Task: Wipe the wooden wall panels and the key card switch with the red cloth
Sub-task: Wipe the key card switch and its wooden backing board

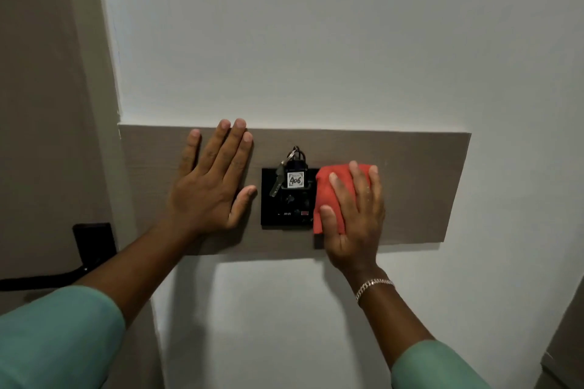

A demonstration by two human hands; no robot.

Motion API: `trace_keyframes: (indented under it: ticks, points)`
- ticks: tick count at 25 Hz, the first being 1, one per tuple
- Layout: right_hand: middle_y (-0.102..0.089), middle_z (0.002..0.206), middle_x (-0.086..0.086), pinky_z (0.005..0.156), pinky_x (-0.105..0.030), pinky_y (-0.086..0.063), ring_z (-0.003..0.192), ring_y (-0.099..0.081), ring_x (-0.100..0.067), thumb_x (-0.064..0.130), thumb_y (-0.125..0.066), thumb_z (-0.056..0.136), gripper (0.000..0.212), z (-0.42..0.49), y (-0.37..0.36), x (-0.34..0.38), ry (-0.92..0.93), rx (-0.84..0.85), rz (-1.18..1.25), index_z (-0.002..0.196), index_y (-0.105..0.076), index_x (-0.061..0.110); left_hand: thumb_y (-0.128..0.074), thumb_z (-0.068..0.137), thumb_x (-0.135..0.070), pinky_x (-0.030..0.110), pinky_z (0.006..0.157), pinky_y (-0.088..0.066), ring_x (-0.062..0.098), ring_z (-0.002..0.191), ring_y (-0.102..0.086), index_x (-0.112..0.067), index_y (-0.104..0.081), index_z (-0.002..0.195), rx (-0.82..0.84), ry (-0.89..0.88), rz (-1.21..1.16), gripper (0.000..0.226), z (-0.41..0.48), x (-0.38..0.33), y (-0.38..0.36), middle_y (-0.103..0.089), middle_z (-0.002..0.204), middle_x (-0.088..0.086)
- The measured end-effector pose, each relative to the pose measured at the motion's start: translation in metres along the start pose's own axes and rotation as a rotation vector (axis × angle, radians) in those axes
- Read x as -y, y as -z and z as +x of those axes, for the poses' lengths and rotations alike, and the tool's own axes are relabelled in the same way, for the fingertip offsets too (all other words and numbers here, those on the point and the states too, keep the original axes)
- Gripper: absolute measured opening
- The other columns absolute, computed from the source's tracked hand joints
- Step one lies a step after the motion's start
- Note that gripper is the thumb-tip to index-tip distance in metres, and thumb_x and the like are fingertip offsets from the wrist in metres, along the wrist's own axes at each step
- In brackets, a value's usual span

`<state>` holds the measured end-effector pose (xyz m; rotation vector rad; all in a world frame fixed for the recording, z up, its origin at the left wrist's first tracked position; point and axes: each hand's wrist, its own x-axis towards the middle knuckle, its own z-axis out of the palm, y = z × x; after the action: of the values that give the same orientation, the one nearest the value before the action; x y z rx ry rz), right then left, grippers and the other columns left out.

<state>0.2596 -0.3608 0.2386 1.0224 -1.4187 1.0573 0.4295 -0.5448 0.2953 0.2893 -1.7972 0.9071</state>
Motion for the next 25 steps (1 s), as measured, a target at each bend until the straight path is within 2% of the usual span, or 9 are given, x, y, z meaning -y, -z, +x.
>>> trace_keyframes:
  ticks: [2, 6, 9, 10, 13, 17, 21, 24, 25]
  points:
    - [-0.046, 0.152, -0.013, 0.120, -0.045, -0.028, 0.150, -0.024, -0.034, 0.038, -0.044, 0.099, 0.043, 0.006, -0.006, 0.014, -0.149, -0.041, 0.025, 0.138, -0.053, 0.021, -0.037, 0.095, -0.048, 0.055, 0.123, -0.009, 0.028, 0.155, -0.007, -0.005, -0.016, 0.157, 0.014, -0.004, 0.001, 0.079, 0.000, 0.001, -0.001, -0.017, 0.165, 0.017]
    - [-0.042, 0.154, -0.016, 0.122, -0.049, -0.026, 0.151, -0.021, -0.036, 0.038, -0.046, 0.099, 0.046, -0.015, -0.002, 0.010, -0.039, 0.017, 0.040, 0.141, -0.048, 0.021, -0.036, 0.095, -0.049, 0.055, 0.123, -0.008, 0.027, 0.155, -0.003, -0.005, -0.015, 0.158, 0.030, 0.002, 0.002, 0.079, 0.000, -0.001, -0.002, -0.019, 0.165, 0.018]
    - [-0.040, 0.156, -0.011, 0.122, -0.051, -0.026, 0.152, -0.020, -0.031, 0.039, -0.044, 0.100, 0.045, 0.000, -0.011, 0.036, -0.400, -0.098, 0.159, 0.141, -0.051, 0.022, -0.036, 0.095, -0.050, 0.054, 0.123, -0.006, 0.026, 0.155, -0.001, -0.006, -0.014, 0.158, 0.027, 0.008, 0.010, 0.080, 0.000, 0.001, -0.002, -0.019, 0.165, 0.018]
    - [-0.041, 0.156, -0.012, 0.123, -0.049, -0.025, 0.152, -0.020, -0.032, 0.040, -0.044, 0.100, 0.045, 0.000, -0.013, 0.043, -0.399, -0.093, 0.133, 0.141, -0.050, 0.022, -0.035, 0.095, -0.050, 0.054, 0.123, -0.005, 0.026, 0.155, -0.001, -0.006, -0.013, 0.158, 0.028, 0.009, -0.001, 0.080, 0.002, 0.001, -0.002, -0.019, 0.165, 0.018]
    - [-0.040, 0.155, -0.016, 0.124, -0.046, -0.023, 0.151, -0.020, -0.037, 0.036, -0.050, 0.098, 0.048, -0.016, -0.006, 0.024, -0.107, 0.004, 0.063, 0.142, -0.046, 0.020, -0.035, 0.095, -0.050, 0.054, 0.123, -0.005, 0.026, 0.155, 0.000, -0.006, -0.012, 0.158, 0.023, 0.012, -0.013, 0.080, 0.000, -0.001, -0.003, -0.014, 0.166, 0.016]
    - [-0.041, 0.155, -0.013, 0.123, -0.048, -0.024, 0.152, -0.019, -0.034, 0.038, -0.046, 0.100, 0.045, -0.004, -0.009, 0.033, -0.301, -0.033, 0.109, 0.141, -0.050, 0.020, -0.034, 0.096, -0.050, 0.052, 0.124, -0.001, 0.025, 0.155, 0.002, -0.007, -0.010, 0.158, 0.020, 0.012, -0.012, 0.080, 0.000, 0.000, -0.003, -0.003, 0.166, 0.011]
    - [-0.041, 0.154, -0.017, 0.123, -0.047, -0.023, 0.150, -0.022, -0.040, 0.035, -0.048, 0.098, 0.047, -0.013, -0.002, 0.017, -0.082, 0.015, 0.057, 0.141, -0.046, 0.017, -0.034, 0.096, -0.049, 0.054, 0.123, -0.005, 0.025, 0.155, 0.003, -0.006, -0.010, 0.158, 0.013, 0.015, -0.028, 0.080, 0.001, 0.000, -0.003, -0.003, 0.166, 0.012]
    - [-0.040, 0.156, -0.013, 0.123, -0.047, -0.024, 0.152, -0.020, -0.034, 0.037, -0.044, 0.101, 0.045, -0.002, -0.010, 0.029, -0.305, -0.055, 0.092, 0.142, -0.048, 0.020, -0.035, 0.096, -0.048, 0.055, 0.123, -0.008, 0.025, 0.155, 0.002, -0.006, -0.010, 0.158, 0.010, 0.010, -0.027, 0.079, 0.000, 0.000, -0.003, -0.004, 0.165, 0.012]
    - [-0.040, 0.156, -0.013, 0.123, -0.047, -0.024, 0.152, -0.019, -0.034, 0.038, -0.043, 0.101, 0.045, -0.004, -0.013, 0.035, -0.295, -0.043, 0.071, 0.142, -0.048, 0.020, -0.035, 0.095, -0.048, 0.055, 0.123, -0.008, 0.025, 0.155, 0.001, -0.006, -0.011, 0.158, 0.006, 0.013, -0.031, 0.079, 0.000, -0.002, -0.002, -0.005, 0.165, 0.013]
